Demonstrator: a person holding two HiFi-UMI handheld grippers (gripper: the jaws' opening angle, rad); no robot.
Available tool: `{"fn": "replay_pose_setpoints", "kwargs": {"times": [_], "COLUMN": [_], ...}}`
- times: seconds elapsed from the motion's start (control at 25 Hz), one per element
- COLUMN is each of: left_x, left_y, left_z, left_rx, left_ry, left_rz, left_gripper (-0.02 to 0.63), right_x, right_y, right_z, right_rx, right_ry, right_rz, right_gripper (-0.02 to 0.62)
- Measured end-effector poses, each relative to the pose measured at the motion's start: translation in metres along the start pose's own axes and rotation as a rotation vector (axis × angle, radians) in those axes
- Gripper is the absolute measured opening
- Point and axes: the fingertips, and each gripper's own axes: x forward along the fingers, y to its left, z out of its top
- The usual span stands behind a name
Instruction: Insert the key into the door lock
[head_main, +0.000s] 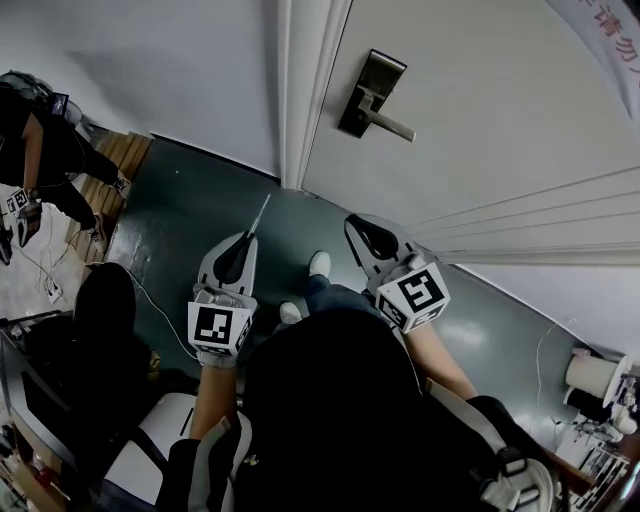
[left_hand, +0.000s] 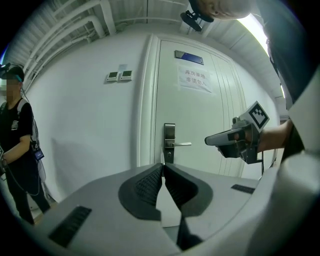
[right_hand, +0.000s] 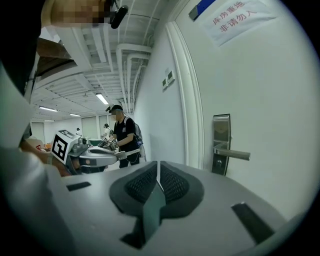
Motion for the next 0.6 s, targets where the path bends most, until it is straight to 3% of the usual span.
{"fn": "replay_pose_setpoints", "kwargs": {"times": [0.6], "left_x": [0.153], "left_y": [0.029], "left_z": [0.009], "left_rx": [-0.073], "left_ry": [0.052], "left_rz": [0.000], "left_gripper": [0.025], "right_x": [0.081], "right_y": [-0.117], "right_z": [0.017], "right_rx": [0.026], "right_ry": [-0.007], "right_rz": [0.073], "right_gripper": [0.028]}}
